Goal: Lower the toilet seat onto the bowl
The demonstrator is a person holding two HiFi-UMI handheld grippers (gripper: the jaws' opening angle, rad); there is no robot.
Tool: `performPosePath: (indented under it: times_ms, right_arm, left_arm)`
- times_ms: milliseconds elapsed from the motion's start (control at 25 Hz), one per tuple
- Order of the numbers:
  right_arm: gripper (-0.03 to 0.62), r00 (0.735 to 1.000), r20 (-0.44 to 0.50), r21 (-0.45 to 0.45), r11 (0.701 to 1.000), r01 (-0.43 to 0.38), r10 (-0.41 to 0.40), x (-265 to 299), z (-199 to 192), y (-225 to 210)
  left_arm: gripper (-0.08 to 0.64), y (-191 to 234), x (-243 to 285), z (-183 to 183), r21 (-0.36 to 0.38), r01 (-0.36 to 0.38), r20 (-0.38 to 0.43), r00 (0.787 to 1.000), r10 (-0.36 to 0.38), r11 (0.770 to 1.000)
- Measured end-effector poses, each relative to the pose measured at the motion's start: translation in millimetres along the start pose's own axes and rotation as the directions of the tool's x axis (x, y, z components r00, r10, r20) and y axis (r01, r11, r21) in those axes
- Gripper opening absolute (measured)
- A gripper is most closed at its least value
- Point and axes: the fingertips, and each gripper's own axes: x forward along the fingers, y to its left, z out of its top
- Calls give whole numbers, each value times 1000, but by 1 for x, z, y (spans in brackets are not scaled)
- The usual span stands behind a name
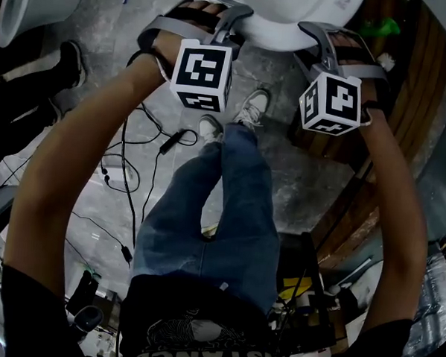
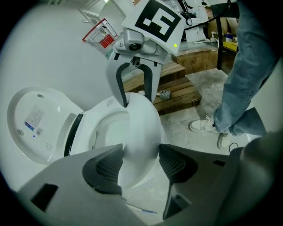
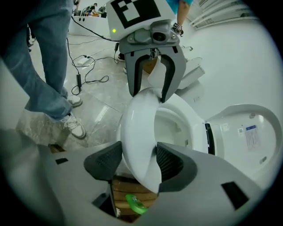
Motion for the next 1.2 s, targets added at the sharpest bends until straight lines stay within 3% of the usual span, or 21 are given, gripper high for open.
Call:
performPosePath:
  times_ms: [360, 600, 1000, 1200]
  right_arm:
    - [247, 995, -25, -18, 995, -97, 96, 35, -3, 17]
    - [245, 983, -39, 66, 982, -177, 179, 36, -7, 24]
    - [245, 982, -23, 146, 972, -185, 190, 40, -5, 22]
    - [243, 979, 24, 262, 944, -202, 203, 36, -1, 24]
  left_arm:
    - [252, -19, 29, -16, -2, 71, -14, 997, -71, 997]
    - [252, -24, 36, -10, -50, 145, -60, 987, -148, 988]
    - [249, -25, 41, -11, -98, 167, -64, 983, -173, 981]
    - [249, -29, 39, -9, -144, 192, -62, 977, -202, 971]
